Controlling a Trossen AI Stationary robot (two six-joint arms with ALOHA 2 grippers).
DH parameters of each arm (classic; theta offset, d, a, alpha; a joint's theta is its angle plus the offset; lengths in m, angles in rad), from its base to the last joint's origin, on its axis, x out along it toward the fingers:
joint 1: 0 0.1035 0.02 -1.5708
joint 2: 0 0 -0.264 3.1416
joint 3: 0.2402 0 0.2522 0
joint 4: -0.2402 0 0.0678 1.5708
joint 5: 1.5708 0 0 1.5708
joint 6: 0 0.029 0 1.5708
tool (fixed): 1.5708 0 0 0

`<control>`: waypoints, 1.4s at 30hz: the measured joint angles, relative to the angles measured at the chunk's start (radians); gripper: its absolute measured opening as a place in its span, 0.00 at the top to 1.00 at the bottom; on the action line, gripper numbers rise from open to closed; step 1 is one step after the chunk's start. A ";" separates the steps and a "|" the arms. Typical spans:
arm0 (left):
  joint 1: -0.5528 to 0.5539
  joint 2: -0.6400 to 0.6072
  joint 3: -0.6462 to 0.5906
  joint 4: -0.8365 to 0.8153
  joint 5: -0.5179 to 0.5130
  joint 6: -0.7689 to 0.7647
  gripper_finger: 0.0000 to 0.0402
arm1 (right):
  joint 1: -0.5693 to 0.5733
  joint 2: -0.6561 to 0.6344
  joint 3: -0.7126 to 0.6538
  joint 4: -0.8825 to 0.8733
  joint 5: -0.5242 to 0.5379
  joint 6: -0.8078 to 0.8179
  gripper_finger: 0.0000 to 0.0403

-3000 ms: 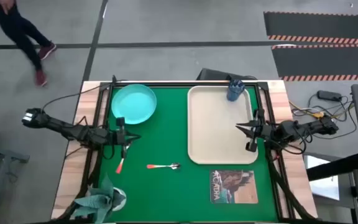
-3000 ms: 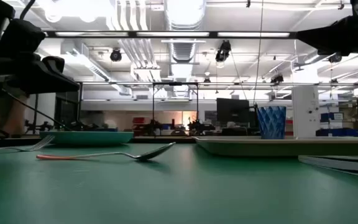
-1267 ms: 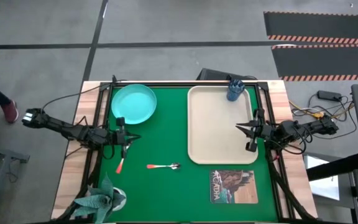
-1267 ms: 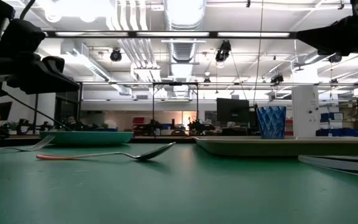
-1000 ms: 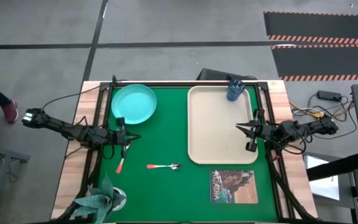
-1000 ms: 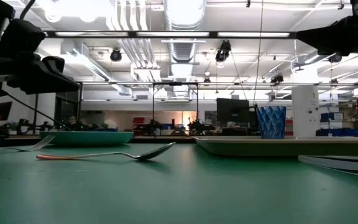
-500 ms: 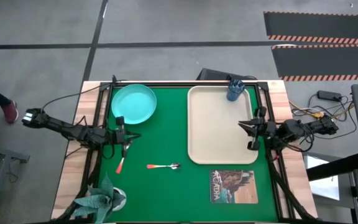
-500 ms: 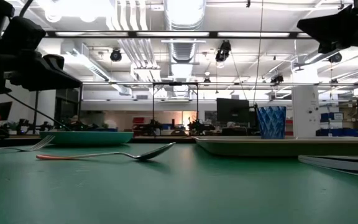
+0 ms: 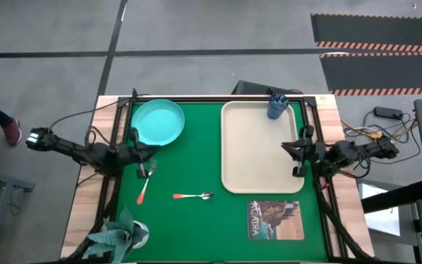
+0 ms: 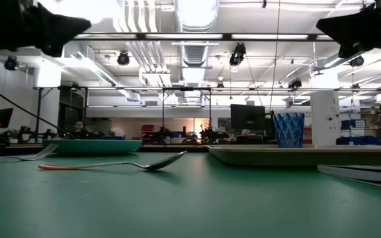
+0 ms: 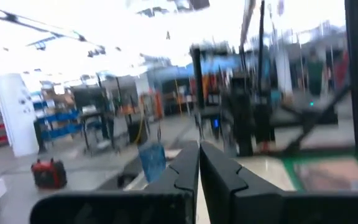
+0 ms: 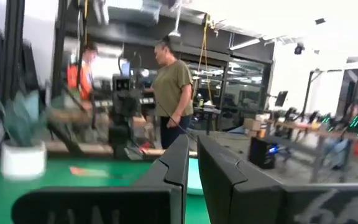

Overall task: Pick and place plate/cup/fork/spoon on tray
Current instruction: Move the blue glass on the left side of the white serving tray

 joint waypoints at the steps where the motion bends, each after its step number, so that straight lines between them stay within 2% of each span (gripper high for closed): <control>1: 0.000 0.000 0.000 0.025 0.000 0.000 1.00 | 0.000 0.000 0.000 0.016 0.009 0.043 0.93; 3: 0.000 0.003 0.000 0.057 0.007 -0.009 1.00 | 0.000 0.000 0.000 0.037 0.055 0.118 0.93; 6: 0.000 0.023 0.000 0.085 0.027 -0.052 1.00 | 0.000 0.020 0.008 0.037 0.234 0.221 0.93; 11: 0.000 0.088 0.035 0.187 0.024 -0.024 1.00 | -0.026 0.160 0.115 -0.085 0.412 0.321 0.93; 16: 0.001 0.136 0.091 0.288 0.018 0.103 1.00 | -0.125 0.390 0.317 -0.273 0.435 0.388 0.93; 21: 0.001 0.154 0.120 0.300 0.016 0.138 1.00 | -0.267 0.661 0.555 -0.480 0.331 0.457 0.93; 29: 0.000 0.166 0.106 0.298 0.015 0.133 1.00 | -0.611 1.077 0.973 -1.006 0.009 0.503 0.93; 34: 0.001 0.165 0.105 0.298 0.015 0.132 1.00 | -0.845 1.262 1.198 -1.241 -0.201 0.424 0.93; 37: 0.001 0.164 0.105 0.297 0.015 0.132 1.00 | -0.953 1.350 1.288 -1.303 -0.296 0.375 0.93; 42: 0.000 0.166 0.103 0.289 0.015 0.132 1.00 | -1.082 1.439 1.383 -1.381 -0.395 0.326 0.91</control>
